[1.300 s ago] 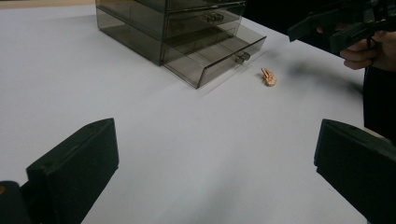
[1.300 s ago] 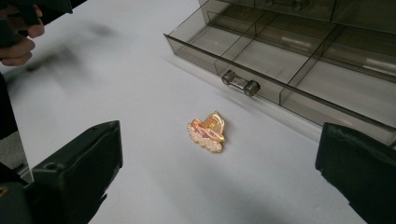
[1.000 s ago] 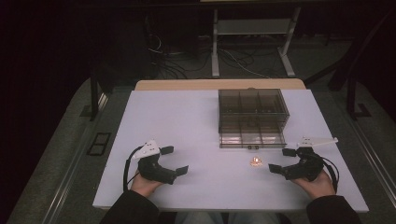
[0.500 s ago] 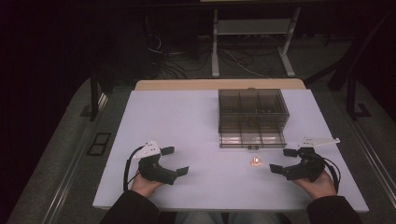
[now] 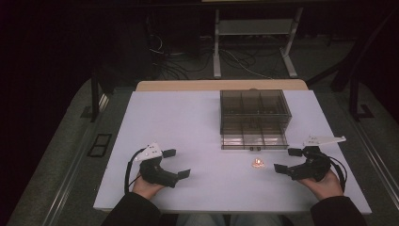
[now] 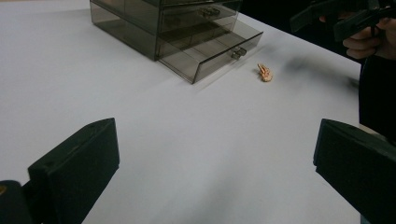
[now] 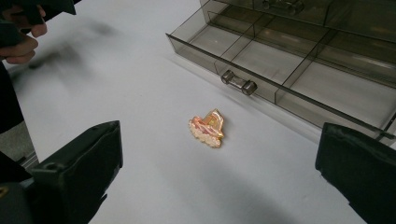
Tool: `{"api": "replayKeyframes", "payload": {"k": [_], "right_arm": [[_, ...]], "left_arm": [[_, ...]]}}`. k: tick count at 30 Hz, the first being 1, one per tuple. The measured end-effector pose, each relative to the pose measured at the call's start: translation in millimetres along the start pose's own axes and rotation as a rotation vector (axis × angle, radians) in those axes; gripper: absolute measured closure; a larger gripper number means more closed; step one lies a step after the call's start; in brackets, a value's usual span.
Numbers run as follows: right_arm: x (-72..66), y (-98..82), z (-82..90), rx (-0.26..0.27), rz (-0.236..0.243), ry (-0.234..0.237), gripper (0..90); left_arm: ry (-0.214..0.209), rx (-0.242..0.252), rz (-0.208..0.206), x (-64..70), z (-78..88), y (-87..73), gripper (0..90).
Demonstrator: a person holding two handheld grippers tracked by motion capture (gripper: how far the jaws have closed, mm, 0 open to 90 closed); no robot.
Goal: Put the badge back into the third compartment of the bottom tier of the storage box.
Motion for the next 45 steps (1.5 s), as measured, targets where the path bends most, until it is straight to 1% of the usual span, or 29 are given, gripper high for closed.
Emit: {"api": "replayKeyframes", "payload": {"k": [1,7,11,12,15,21,23,30,37,45], "right_arm": [[-0.3,1.0,-0.1,-0.003,-0.006,0.001,0.1],[-1.1,8.5,-3.1,-0.033,0.001,0.015,0.1],[-1.7,13.3,-5.8,-0.048,0.007,0.021,0.1],[-2.5,16.0,-7.5,-0.061,0.012,0.027,0.1],[-2.9,18.4,-10.5,-0.075,0.021,0.033,0.1],[-5.2,24.0,-15.5,-0.101,0.02,0.04,0.1],[-5.7,25.9,-17.9,-0.109,0.031,0.043,0.1],[-8.4,32.0,-27.5,-0.138,0.046,0.059,0.1],[-9.8,33.4,-38.4,-0.165,0.058,0.067,0.1],[-8.3,30.9,-48.9,-0.198,0.073,0.072,0.1]], "left_arm": [[0.0,0.0,0.001,0.0,0.0,0.0,0.0],[0.0,0.001,0.004,-0.2,0.2,-0.1,0.0],[0.0,0.0,0.006,-0.3,0.4,0.0,0.0],[-0.002,0.001,0.007,-0.5,0.4,-0.1,0.0],[-0.001,0.004,0.011,-0.6,0.6,0.0,0.0],[-0.001,0.002,0.01,-0.6,0.4,-0.1,0.0],[-0.002,0.002,0.01,-0.5,0.3,-0.1,0.0],[-0.002,0.003,0.013,-0.7,0.4,-0.1,0.0],[-0.002,0.002,0.01,-0.6,0.5,-0.1,0.0],[-0.001,0.001,0.01,-0.6,-0.1,-0.3,0.0]]}}
Point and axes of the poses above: each handheld gripper's, and its own axes: z roughly backward along the jaws, y roughly out of its top, x roughly to its right, the point moved 1 cm from there along -z, roughly forward along the jaws, and after that the axes turned 11 degrees about x, right-handed, at the moved point
